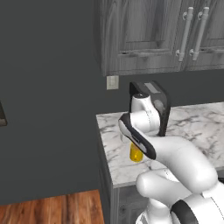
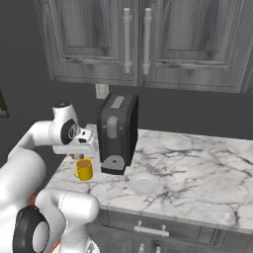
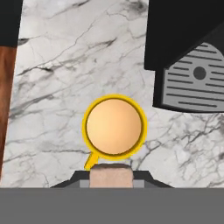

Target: Take a sugar cube from the saucer and place it inside the coffee. Then, grab milk from the fridge and place it next to the coffee on the counter to sweeten the coffee.

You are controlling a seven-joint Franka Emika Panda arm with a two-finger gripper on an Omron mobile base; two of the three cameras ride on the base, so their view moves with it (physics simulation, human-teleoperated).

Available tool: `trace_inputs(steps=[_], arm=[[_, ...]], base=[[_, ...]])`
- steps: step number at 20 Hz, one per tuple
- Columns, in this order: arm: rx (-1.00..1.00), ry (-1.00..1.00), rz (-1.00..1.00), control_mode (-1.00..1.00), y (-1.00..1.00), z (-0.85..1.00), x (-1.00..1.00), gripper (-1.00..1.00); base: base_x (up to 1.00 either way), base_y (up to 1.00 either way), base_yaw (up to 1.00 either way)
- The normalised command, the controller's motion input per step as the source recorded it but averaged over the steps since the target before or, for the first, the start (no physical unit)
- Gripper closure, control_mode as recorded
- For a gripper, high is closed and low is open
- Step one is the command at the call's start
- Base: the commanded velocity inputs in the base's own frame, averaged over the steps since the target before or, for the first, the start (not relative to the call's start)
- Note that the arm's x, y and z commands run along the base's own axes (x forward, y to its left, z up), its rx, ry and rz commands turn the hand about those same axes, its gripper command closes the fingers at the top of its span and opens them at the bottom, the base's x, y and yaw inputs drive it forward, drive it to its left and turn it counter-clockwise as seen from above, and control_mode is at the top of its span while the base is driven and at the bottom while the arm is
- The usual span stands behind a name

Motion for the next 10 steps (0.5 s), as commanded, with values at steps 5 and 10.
trace_inputs(steps=[5,10], arm=[[0.00,0.01,0.00,-1.00,-0.03,-0.32,0.01,1.00],[0.00,0.00,0.00,-1.00,-0.14,-0.23,-0.02,1.00]], base=[[0.00,0.00,0.00],[0.00,0.00,0.00]])
